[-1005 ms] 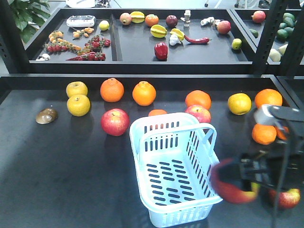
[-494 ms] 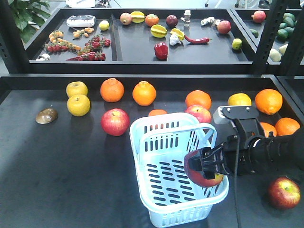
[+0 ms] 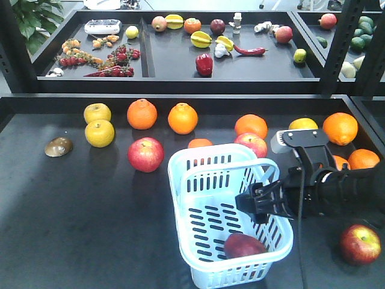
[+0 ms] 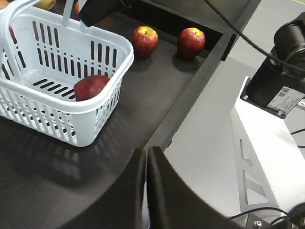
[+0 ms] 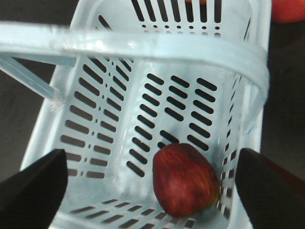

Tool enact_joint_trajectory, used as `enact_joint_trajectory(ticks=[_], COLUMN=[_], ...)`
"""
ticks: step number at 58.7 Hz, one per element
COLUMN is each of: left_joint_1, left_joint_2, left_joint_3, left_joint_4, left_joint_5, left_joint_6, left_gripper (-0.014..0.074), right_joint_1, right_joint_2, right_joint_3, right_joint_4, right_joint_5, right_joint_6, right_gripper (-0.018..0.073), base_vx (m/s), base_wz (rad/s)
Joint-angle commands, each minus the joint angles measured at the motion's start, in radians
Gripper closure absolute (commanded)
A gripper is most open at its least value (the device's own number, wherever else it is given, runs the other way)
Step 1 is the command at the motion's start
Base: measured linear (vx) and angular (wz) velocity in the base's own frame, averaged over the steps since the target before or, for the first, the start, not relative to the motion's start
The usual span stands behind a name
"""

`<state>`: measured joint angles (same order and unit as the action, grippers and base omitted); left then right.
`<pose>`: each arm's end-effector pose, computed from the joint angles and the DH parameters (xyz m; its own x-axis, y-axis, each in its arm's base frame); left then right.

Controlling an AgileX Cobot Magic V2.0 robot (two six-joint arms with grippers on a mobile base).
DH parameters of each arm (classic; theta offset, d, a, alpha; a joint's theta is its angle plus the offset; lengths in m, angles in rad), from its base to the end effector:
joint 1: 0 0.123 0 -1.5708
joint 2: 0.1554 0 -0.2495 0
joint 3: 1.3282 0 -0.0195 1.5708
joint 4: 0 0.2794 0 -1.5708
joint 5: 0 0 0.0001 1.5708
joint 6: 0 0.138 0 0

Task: Pick three apples into basket with both arms
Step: 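Release the apple into the basket and withdraw the right gripper, then reach the right gripper to the next red apple and grasp it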

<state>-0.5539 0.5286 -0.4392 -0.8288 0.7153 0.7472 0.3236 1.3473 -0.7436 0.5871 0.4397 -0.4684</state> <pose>0.1265 -0.1568 0.2381 -0.3840 0.2975 -0.8741 0.8384 0.5090 -0.1951 0.2930 0.1326 0.1467 -0.7677 -0.1822 -0.6144 -0.3944 0.8899 0.2290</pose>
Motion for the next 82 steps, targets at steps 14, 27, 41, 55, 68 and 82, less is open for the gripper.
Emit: enact_joint_trajectory(ticks=[14, 27, 41, 55, 68, 82], left_joint_1=[-0.007, -0.007, -0.007, -0.007, -0.007, -0.007], left_joint_2=[0.002, 0.002, 0.002, 0.002, 0.002, 0.002], left_joint_3=[-0.022, -0.022, -0.022, -0.022, -0.022, -0.022], left_joint_4=[-0.039, -0.039, -0.037, -0.036, -0.034, 0.005], left_joint_5=[-0.038, -0.049, -0.05, -0.051, -0.053, -0.063], left_joint_6=[-0.004, -0.004, -0.003, -0.003, -0.003, -0.006], left_gripper=[0.0602, 0.0602, 0.0602, 0.0602, 0.0602, 0.0602], right_joint_1=[-0.066, -0.198, -0.355, -0.504, -0.524, -0.524], right_joint_2=[-0.207, -0.256, -0.173, 0.064, 0.271, 0.399], right_joint_3=[-0.031, -0.031, -0.031, -0.144, -0.25, -0.325], right_joint_4=[-0.387, -0.787, -0.764, -0.707, -0.694, -0.685], right_joint_5=[0.289, 0.324, 0.263, 0.325, 0.381, 0.361], right_joint_6=[0.288, 0.626, 0.574, 0.549, 0.495, 0.485], right_gripper=[0.0495, 0.0557, 0.0333, -0.0104, -0.0161, -0.0137], base_vx=[0.0, 0.0, 0.0, 0.0, 0.0, 0.0], base_wz=[0.0, 0.0, 0.0, 0.0, 0.0, 0.0])
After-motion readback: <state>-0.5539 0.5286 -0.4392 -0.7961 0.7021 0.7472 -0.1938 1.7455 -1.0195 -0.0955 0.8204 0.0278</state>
